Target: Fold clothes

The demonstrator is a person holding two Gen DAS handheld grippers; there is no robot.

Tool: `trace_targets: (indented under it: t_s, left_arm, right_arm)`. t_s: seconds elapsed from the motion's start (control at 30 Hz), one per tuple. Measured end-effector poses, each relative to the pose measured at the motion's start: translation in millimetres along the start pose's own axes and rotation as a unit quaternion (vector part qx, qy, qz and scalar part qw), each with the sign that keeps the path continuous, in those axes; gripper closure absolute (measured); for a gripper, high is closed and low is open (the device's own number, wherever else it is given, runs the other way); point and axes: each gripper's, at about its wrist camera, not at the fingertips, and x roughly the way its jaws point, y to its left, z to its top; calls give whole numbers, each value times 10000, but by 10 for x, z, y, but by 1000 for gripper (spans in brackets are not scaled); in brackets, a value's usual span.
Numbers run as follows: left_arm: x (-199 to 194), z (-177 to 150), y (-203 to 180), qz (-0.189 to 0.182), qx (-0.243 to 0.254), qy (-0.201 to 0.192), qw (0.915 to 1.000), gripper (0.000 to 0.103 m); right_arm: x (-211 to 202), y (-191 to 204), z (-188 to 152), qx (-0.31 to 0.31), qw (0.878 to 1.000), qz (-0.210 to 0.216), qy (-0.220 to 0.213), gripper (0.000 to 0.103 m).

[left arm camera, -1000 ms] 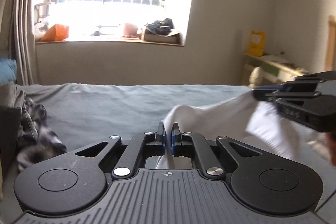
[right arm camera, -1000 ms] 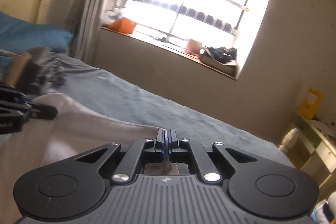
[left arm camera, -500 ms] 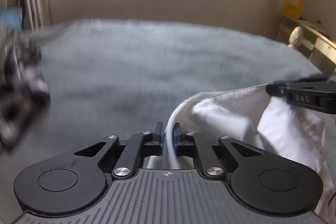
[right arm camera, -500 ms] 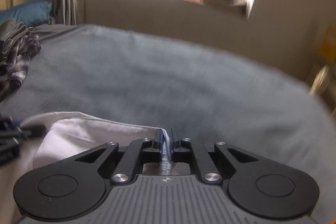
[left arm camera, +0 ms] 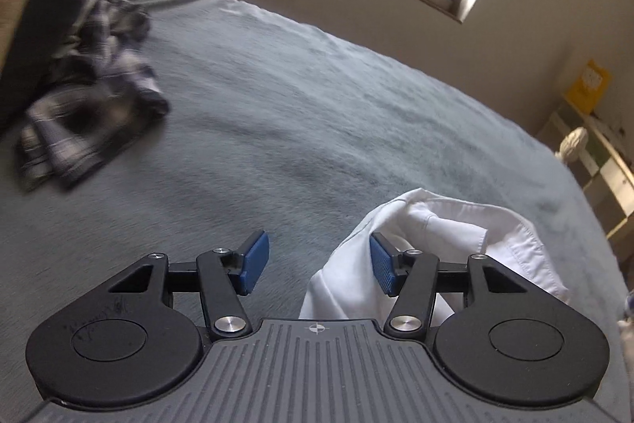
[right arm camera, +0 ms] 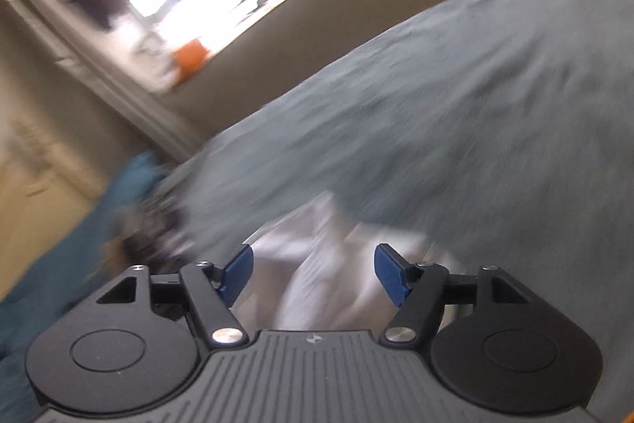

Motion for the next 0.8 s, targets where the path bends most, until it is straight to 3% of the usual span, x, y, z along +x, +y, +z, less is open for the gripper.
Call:
trace_targets:
  t_s: [0.07,0.17,0.33,0.43,0.47,0.5,0.57,0.63,0.73,0.8]
  left_arm:
    - [-167,-42,30,-8,-30,-75,10000,48]
    - [-438,-130,53,-101,-60,-157,9998,48]
    - [-867,-375,36,-513,47,-41,9987,46]
    - [-1016,-580,-6,-786,203,145,9966,46]
    - [-1052,-648,-16,-863,244,203,9958,46]
    - [-1087,-709,-20,-934,283,258,9949,46]
    - [-1171,-804,-9,-1066,404,304,9930,46]
    - [-1262,-853,44,-1206,461,306,9912,46]
    - [-1371,-909,139,-1383,468,313,9888,46]
    - [-1384,-932,213,-1419,338,352,9887,46]
  right_arm:
    - [-197,171,-262,-223,9987,341,312,24]
    - [-300,520,-704,-932,9910,532,795,23]
    - [-198,961,-1282,-2122,9693,103,1235,23]
    - [-47,1008,-1511,-2321,9602,-265,1532,40]
    - [-66,974,-1533,-2123,9649,-275,1522,58]
    - [-85,939,-1554,-1924,9692,-285,1511,83]
    - [-123,871,-1598,-1523,9766,-304,1487,99]
    - [-197,825,-1638,-1162,9828,-239,1419,101]
    - [-456,925,-1704,-911,9842,645,1375,101]
    - [-520,1013,-1838,-918,9785,970,1570,101]
